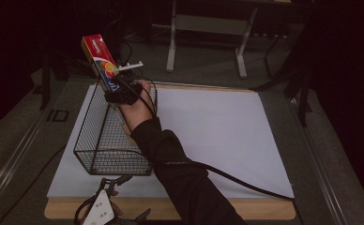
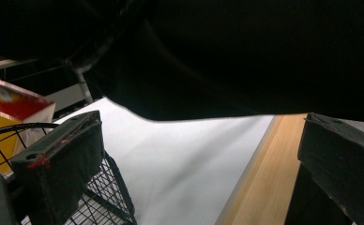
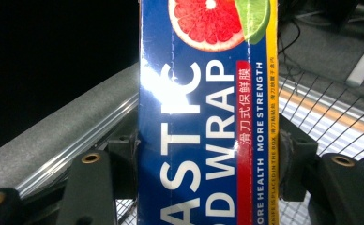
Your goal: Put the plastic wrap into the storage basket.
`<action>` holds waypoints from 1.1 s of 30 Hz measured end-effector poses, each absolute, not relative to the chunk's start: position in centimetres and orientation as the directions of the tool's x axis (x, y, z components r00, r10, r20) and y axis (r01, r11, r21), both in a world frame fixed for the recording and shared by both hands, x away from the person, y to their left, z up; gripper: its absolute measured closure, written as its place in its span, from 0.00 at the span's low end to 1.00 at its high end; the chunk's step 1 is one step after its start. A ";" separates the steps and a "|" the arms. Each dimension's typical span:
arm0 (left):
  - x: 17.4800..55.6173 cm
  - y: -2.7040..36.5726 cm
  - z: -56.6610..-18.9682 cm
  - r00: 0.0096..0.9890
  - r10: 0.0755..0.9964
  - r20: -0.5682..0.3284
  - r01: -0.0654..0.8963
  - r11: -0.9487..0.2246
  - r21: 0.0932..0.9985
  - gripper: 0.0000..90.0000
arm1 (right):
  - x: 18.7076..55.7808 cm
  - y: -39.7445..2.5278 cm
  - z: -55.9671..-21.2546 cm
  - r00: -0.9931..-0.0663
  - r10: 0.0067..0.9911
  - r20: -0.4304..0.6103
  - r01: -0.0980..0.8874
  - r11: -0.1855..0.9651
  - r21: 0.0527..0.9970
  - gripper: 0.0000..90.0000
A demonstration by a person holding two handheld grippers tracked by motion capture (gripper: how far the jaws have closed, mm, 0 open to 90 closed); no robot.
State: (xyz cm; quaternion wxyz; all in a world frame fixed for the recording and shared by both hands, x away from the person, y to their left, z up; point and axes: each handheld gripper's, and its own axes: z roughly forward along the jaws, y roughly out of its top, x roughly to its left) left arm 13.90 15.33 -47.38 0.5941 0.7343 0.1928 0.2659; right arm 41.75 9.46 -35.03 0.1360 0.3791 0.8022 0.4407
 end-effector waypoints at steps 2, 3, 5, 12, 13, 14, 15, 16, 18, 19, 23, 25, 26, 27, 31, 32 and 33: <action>13.9 15.3 -47.4 0.783 0.601 0.163 -0.034 -0.221 0.975 0.01 | 41.8 9.7 -36.0 -0.668 0.732 0.134 0.508 0.318 0.800 0.44; 13.8 15.4 -47.4 0.771 0.614 0.172 -0.040 -0.224 0.974 0.01 | 41.8 9.7 -36.3 -0.666 0.734 0.136 0.514 0.320 0.796 0.44; 13.8 15.5 -47.3 0.763 0.624 0.169 -0.044 -0.211 0.977 0.01 | 41.9 9.8 -37.1 -0.654 0.741 0.153 0.539 0.314 0.782 0.44; 14.2 15.9 -47.3 0.779 0.619 0.099 0.001 -0.159 0.987 0.01 | 41.8 10.0 -39.8 -0.639 0.749 0.178 0.586 0.324 0.742 0.44; 14.2 15.9 -47.3 0.774 0.625 0.103 -0.001 -0.161 0.987 0.01 | 41.8 10.1 -40.0 -0.640 0.749 0.171 0.587 0.332 0.739 0.44; 14.2 16.0 -47.3 0.771 0.627 0.109 -0.003 -0.168 0.986 0.01 | 41.7 10.2 -40.3 -0.638 0.753 0.158 0.586 0.342 0.735 0.44; 14.2 15.9 -47.3 0.769 0.628 0.118 -0.005 -0.179 0.984 0.01 | 41.7 10.2 -40.5 -0.637 0.757 0.148 0.584 0.349 0.733 0.44; 14.2 15.9 -47.3 0.769 0.628 0.122 -0.007 -0.182 0.983 0.01 | 41.7 10.3 -40.7 -0.631 0.762 0.143 0.588 0.351 0.729 0.44; 14.1 15.7 -47.3 0.771 0.622 0.136 -0.016 -0.194 0.981 0.01 | 41.6 10.3 -41.0 -0.626 0.768 0.131 0.592 0.360 0.722 0.44; 14.0 15.6 -47.3 0.772 0.620 0.144 -0.020 -0.202 0.979 0.01 | 41.6 10.3 -41.2 -0.628 0.769 0.124 0.591 0.367 0.718 0.44; 13.9 15.4 -47.4 0.775 0.612 0.161 -0.030 -0.218 0.975 0.01 | 41.7 10.3 -42.0 -0.620 0.774 0.127 0.611 0.375 0.697 0.44; 13.9 15.5 -47.4 0.775 0.612 0.160 -0.030 -0.217 0.976 0.01 | 41.7 10.2 -42.2 -0.620 0.773 0.136 0.617 0.373 0.693 0.44; 13.9 15.5 -47.4 0.774 0.613 0.158 -0.029 -0.215 0.976 0.01 | 41.8 10.1 -42.3 -0.618 0.772 0.147 0.624 0.368 0.690 0.44; 14.0 15.5 -47.4 0.773 0.615 0.157 -0.027 -0.215 0.976 0.01 | 42.0 9.8 -42.4 -0.608 0.776 0.169 0.640 0.352 0.683 0.44; 14.0 15.5 -47.4 0.774 0.613 0.157 -0.026 -0.217 0.976 0.01 | 42.0 9.8 -42.5 -0.606 0.777 0.167 0.641 0.354 0.681 0.44; 14.0 15.4 -47.4 0.774 0.613 0.161 -0.028 -0.221 0.975 0.01 | 41.9 9.9 -42.5 -0.606 0.779 0.160 0.641 0.359 0.678 0.44; 14.0 15.4 -47.4 0.774 0.612 0.160 -0.028 -0.221 0.975 0.01 | 41.8 10.0 -42.5 -0.610 0.778 0.150 0.638 0.369 0.676 0.44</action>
